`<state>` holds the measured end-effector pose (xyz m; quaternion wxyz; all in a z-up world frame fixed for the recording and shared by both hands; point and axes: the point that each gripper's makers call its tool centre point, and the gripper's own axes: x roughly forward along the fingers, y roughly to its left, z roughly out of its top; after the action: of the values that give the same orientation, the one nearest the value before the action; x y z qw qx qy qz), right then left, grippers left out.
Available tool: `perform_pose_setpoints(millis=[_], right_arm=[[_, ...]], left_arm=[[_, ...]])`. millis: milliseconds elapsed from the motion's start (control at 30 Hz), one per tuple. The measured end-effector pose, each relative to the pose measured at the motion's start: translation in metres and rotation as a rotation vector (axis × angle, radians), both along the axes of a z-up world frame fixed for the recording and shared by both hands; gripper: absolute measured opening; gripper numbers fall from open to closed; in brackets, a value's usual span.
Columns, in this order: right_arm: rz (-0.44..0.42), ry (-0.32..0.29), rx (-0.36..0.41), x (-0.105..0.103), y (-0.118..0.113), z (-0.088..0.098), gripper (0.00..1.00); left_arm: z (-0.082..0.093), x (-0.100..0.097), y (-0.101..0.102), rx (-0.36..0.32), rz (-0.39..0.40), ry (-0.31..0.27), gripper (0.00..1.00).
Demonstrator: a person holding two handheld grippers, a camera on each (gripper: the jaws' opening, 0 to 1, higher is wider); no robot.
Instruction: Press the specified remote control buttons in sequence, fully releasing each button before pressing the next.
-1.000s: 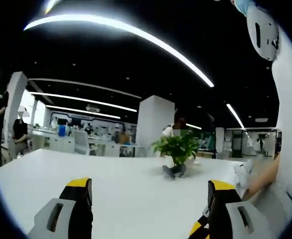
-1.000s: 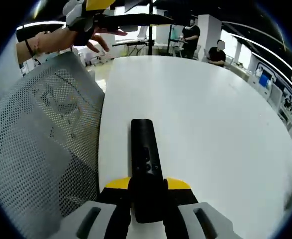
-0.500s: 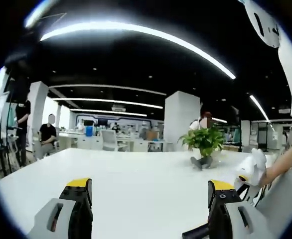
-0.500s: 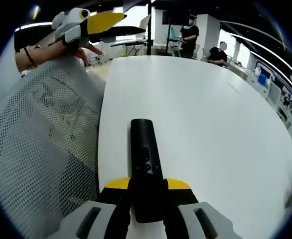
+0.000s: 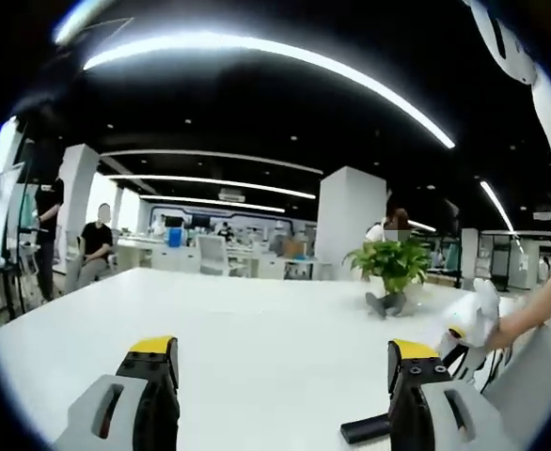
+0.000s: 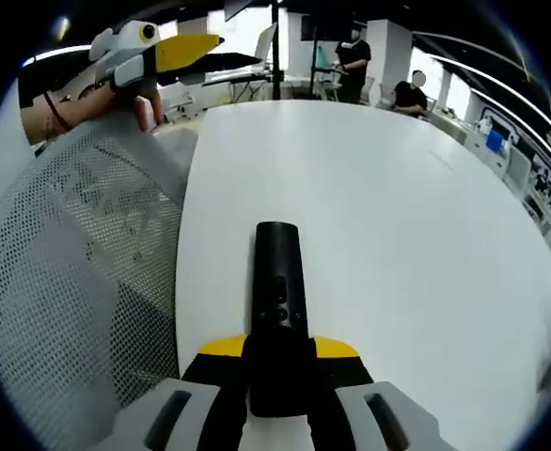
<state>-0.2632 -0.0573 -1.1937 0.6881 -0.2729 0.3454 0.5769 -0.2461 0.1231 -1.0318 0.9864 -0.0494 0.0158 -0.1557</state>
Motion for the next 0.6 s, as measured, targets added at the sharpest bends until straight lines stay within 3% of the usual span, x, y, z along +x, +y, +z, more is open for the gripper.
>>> perform_pose_setpoints(millis=[600], right_arm=[[0.019, -0.01, -0.061, 0.055, -0.017, -0.002, 0.2]], left_arm=[[-0.004, 0.0, 0.002, -0.011, 0.008, 0.024, 0.96]])
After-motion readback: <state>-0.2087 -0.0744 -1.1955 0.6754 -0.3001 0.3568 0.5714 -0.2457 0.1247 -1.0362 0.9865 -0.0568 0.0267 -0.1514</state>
